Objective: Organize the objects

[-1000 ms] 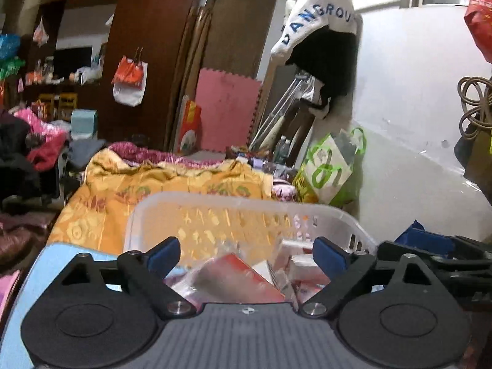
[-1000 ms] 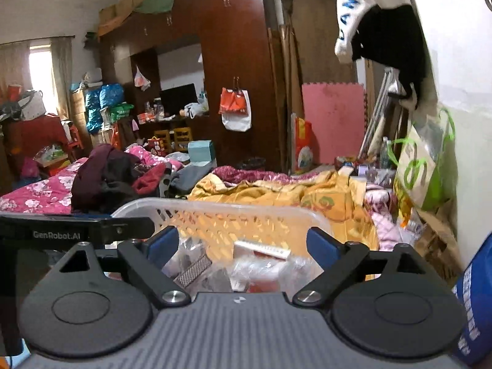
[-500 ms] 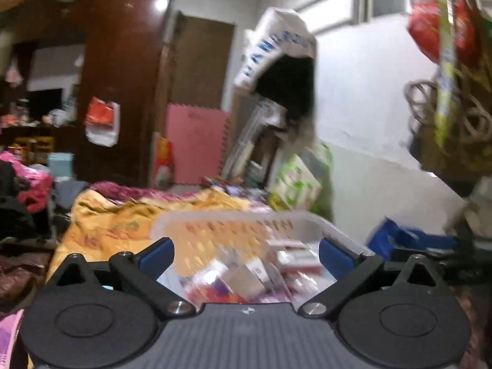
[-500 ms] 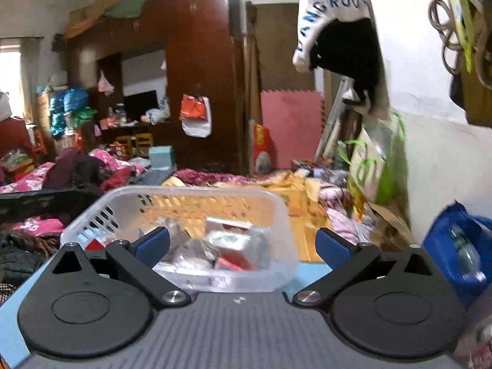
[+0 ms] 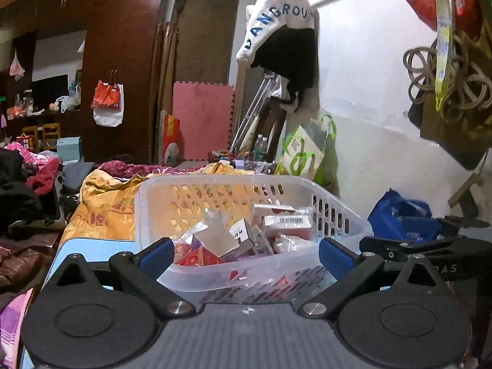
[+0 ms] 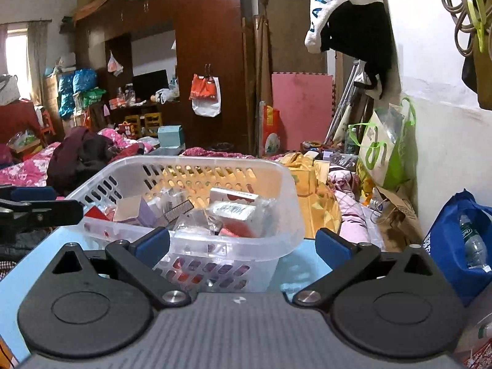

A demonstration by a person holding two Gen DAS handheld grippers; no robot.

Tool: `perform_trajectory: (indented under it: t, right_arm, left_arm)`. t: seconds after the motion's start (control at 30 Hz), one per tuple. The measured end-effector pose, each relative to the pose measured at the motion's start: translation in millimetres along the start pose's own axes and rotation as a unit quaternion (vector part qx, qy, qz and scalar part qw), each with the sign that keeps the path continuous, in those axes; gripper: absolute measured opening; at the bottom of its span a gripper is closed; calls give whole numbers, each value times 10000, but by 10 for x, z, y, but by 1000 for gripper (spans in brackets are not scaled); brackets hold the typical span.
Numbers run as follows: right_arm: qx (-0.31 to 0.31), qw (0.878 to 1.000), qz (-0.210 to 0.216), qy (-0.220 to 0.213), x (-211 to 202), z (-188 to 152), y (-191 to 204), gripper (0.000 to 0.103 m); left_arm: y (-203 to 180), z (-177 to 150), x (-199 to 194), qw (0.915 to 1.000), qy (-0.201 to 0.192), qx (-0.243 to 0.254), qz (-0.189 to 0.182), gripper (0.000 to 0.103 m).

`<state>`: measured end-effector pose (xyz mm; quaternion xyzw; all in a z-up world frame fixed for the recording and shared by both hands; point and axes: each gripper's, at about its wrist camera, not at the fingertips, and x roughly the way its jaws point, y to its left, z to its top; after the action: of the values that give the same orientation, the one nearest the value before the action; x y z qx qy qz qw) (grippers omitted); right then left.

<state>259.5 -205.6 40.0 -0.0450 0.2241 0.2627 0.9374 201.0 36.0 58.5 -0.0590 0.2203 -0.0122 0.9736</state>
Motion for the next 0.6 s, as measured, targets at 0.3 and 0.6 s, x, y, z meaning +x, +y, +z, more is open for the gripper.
perform_trajectory:
  t: [0.3,0.6]
  right_arm:
    - [154,9999,-4,26,7,-46,-66,103]
    - [225,9997,38,80,-1,-50,-108,103]
  left_arm:
    - [-66,-70,41,9998,116,93,150,101]
    - [-128,-93,87,9993,154,168,298,101]
